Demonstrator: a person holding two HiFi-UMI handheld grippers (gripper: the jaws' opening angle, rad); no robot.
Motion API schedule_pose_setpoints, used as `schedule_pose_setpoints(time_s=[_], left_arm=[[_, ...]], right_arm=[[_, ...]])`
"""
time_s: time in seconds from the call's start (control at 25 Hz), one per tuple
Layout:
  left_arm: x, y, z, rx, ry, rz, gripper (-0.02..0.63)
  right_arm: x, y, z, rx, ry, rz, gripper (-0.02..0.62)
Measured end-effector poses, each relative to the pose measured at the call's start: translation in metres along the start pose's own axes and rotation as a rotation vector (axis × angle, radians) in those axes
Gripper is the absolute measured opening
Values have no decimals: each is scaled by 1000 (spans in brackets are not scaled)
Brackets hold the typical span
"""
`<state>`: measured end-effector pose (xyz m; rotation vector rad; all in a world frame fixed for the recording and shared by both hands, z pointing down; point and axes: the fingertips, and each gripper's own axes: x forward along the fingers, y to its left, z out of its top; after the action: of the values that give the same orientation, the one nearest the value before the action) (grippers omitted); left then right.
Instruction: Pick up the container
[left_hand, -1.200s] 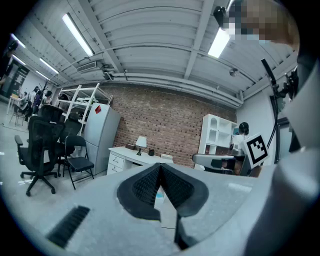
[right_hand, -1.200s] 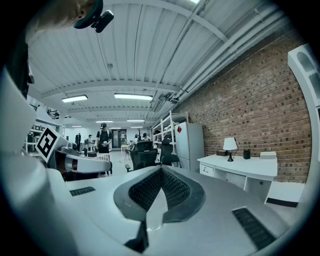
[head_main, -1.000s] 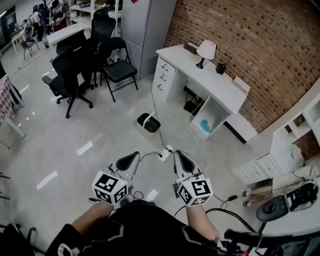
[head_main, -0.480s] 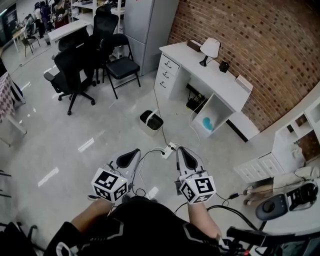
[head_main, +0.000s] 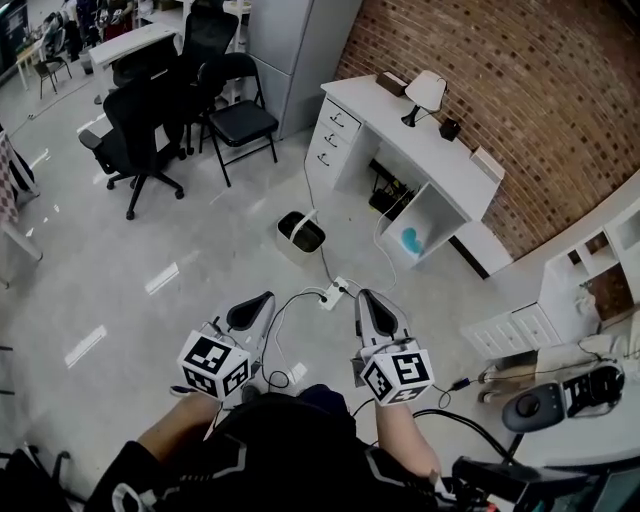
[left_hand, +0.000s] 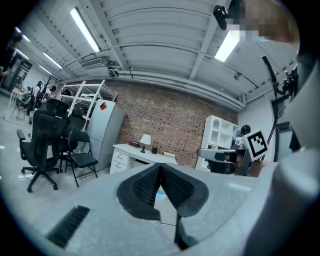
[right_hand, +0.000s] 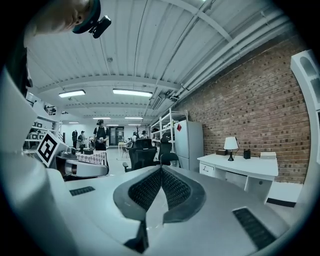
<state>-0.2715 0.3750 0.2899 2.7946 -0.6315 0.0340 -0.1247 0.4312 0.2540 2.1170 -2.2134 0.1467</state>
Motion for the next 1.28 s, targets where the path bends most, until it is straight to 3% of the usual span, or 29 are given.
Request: schedule_pose_setpoints(time_s=[0.2, 0.52, 1.04, 1.28], left_arm=[[9, 16, -4, -27, 8, 3, 9], [50, 37, 0, 2, 8, 46, 9], [165, 52, 28, 24, 28, 99, 9], [210, 47, 42, 74, 24, 79, 9]], right_arm=[[17, -1, -5, 7, 20, 7, 8], [66, -35, -14, 33, 17, 62, 8], [143, -134, 3, 43, 4, 158, 9], [170, -171, 6, 43, 0, 207, 9]])
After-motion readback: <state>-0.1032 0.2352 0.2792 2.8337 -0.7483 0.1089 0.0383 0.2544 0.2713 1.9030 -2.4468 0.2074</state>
